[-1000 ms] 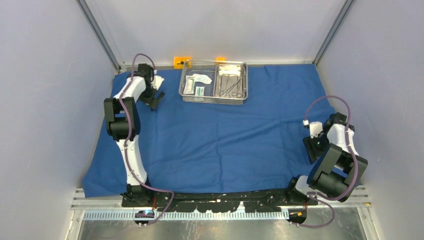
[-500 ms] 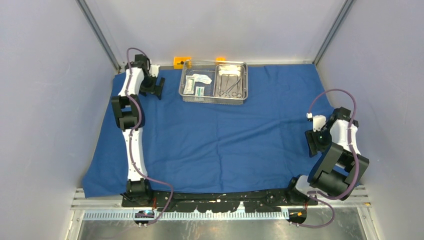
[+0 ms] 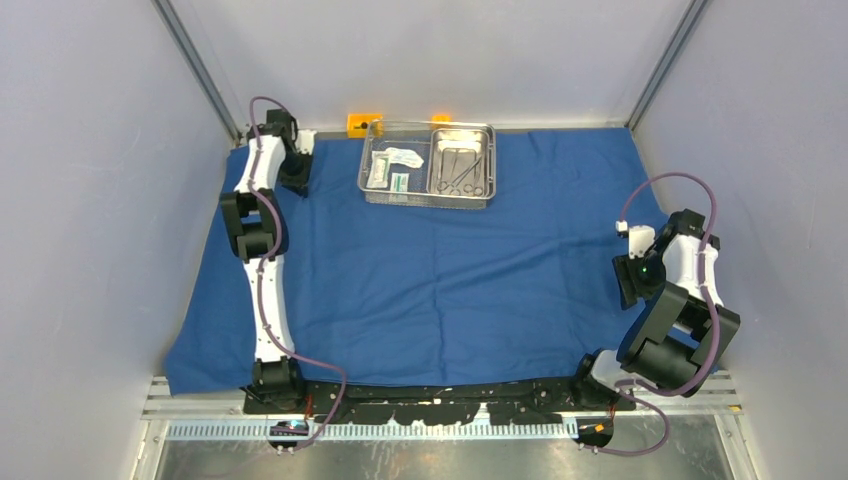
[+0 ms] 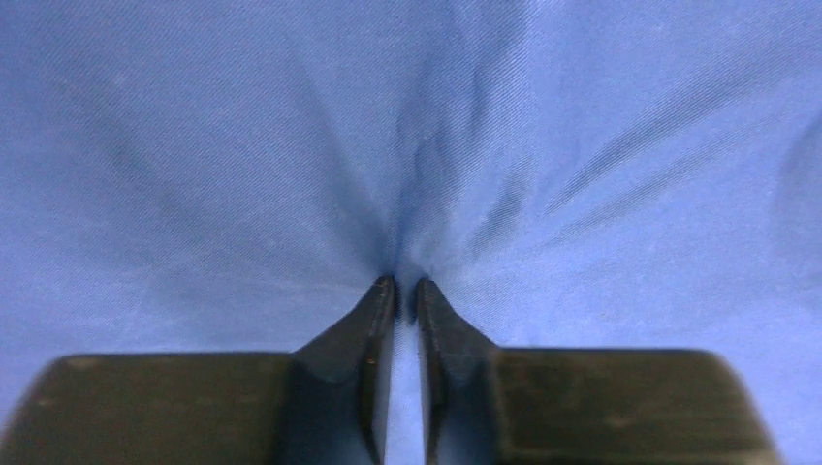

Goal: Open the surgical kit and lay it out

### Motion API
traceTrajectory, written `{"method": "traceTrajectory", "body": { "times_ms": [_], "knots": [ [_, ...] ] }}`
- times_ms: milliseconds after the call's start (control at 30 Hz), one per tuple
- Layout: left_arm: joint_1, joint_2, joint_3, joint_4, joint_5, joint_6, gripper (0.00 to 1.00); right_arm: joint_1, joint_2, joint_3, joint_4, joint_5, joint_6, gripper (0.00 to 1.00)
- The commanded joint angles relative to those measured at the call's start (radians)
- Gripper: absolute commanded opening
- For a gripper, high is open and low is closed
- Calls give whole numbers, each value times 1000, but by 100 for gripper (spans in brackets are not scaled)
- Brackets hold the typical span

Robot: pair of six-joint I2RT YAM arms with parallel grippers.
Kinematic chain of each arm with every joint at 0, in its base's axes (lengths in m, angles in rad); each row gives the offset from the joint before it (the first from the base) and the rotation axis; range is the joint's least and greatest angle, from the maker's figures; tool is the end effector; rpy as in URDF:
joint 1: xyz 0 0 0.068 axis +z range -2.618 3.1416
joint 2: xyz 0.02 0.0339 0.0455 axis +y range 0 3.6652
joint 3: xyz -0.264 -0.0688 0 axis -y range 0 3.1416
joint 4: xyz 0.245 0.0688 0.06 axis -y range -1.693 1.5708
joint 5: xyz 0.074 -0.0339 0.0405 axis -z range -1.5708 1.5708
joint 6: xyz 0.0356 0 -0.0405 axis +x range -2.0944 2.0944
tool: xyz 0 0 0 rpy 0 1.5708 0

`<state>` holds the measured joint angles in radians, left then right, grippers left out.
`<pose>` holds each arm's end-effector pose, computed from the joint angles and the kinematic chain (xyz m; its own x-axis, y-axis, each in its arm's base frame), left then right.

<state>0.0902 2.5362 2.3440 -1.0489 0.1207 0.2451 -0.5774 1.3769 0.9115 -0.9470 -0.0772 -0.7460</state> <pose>0.5227 0.0430 0.1724 -0.9264 0.1581 -0.3417 0.1796 0.9832 -0.0320 0.1961 -0.1245 0.2081 -0.9701 -0.1756 -0.1675 -0.1694 0.9842 -0.0511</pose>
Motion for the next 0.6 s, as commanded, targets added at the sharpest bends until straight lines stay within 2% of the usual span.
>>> {"method": "traceTrajectory", "body": {
  "times_ms": [0, 67, 267, 433, 567],
  "knots": [
    [-10, 79, -21, -85, 49, -7, 8, -4, 2, 35, -9, -17, 9, 58],
    [-13, 93, -3, -93, 50, -8, 0, -4, 4, 33, -8, -15, 10, 58],
    [-17, 118, 39, -108, 48, -8, 0, -4, -4, 32, -10, -16, 8, 57],
    [-18, 105, 51, -61, -3, -21, 0, -4, -8, 32, -11, -14, 8, 57],
    [-18, 132, 131, -74, -59, -11, 0, -4, -7, 32, -11, -14, 8, 57]
  ]
}}
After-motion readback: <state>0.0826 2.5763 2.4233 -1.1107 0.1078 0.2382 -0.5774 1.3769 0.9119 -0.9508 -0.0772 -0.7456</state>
